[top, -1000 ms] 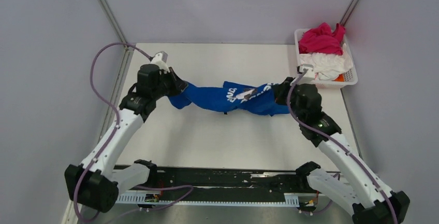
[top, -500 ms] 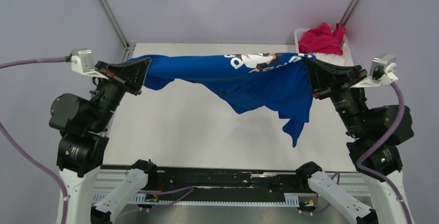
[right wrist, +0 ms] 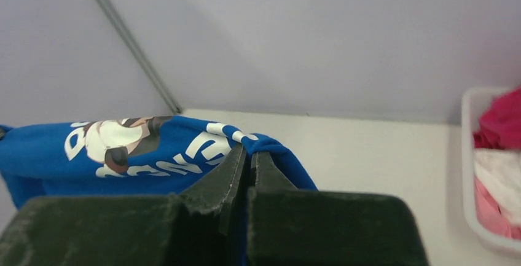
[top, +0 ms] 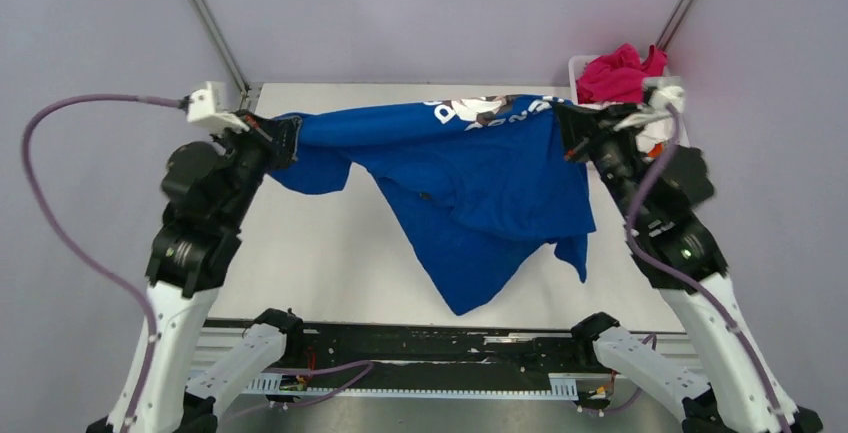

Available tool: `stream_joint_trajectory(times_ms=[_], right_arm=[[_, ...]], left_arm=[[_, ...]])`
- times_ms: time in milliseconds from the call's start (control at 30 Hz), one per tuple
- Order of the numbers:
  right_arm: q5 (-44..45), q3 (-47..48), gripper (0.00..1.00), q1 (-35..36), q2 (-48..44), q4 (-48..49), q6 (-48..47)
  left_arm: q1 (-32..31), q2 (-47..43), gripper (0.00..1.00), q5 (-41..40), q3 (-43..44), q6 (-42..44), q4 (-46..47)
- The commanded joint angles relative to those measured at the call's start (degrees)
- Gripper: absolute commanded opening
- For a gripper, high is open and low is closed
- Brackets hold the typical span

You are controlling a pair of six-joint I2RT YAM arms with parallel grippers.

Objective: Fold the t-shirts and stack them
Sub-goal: Flatten out the tshirt

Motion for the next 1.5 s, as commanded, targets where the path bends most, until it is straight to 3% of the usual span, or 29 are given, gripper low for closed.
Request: stream_joint_trajectory(times_ms=[0, 100, 133, 167, 200, 233, 367, 400, 533, 733, 1000, 1200, 1467], right_arm=[[18.2, -6.6, 0.00, -2.3, 13.2, -0.8, 4.3], [9.8, -9.1, 0.03, -7.3, 25.2, 0.9, 6.6], [7.4, -9.1, 0.08, -8.5, 29.2, 2.3, 6.9], [6.3, -7.6, 0.22, -9.4, 33.4, 3.1, 6.8], [6.9, -5.7, 0.44, -9.7, 37.0, 3.1, 6.4], [9.1, -3.5, 0.59, -9.7, 40.0, 2.6, 6.9], [11.7, 0.2, 0.99, -9.6, 43.5, 0.4, 9.3], [11.4, -0.4, 1.00, -9.6, 43.0, 0.5, 9.8], [8.4, -5.5, 1.00, -9.6, 39.0, 0.7, 12.3], [-3.6, -19.2, 1.00, -9.0, 29.2, 1.0, 20.0], [-10.8, -35.3, 1.00, -8.5, 24.1, 1.8, 27.6], [-9.8, -36.1, 1.00, -8.6, 32.3, 4.2, 27.5], [1.8, -21.8, 1.00, -9.5, 52.6, 4.0, 25.5]], left_arm=[[0.7, 11.3, 0.03, -17.6, -7.3, -3.9, -7.3], [4.5, 21.0, 0.14, -16.9, -11.1, -6.3, -8.0], [7.2, 26.2, 0.33, -15.1, -12.0, -6.6, -7.4], [8.5, 31.3, 0.76, -10.8, -12.0, -6.5, -6.3], [10.3, 33.5, 0.88, -8.9, -10.8, -6.4, -6.2], [10.7, 37.4, 0.97, -6.3, -9.9, -6.4, -6.5], [11.2, 41.1, 1.00, -1.3, -6.5, -4.8, -5.2], [11.2, 41.0, 1.00, 0.0, -7.1, -4.6, -4.1], [11.1, 39.5, 1.00, 4.0, -10.2, -3.5, -2.0], [8.3, 39.3, 1.00, 8.1, -15.0, -2.3, 1.0], [4.6, 50.1, 1.00, 14.7, -13.4, -1.4, 7.8], [4.6, 59.6, 1.00, 17.2, -10.3, -1.8, 7.8], [4.5, 61.3, 1.00, 17.4, -15.2, -3.4, 6.5]])
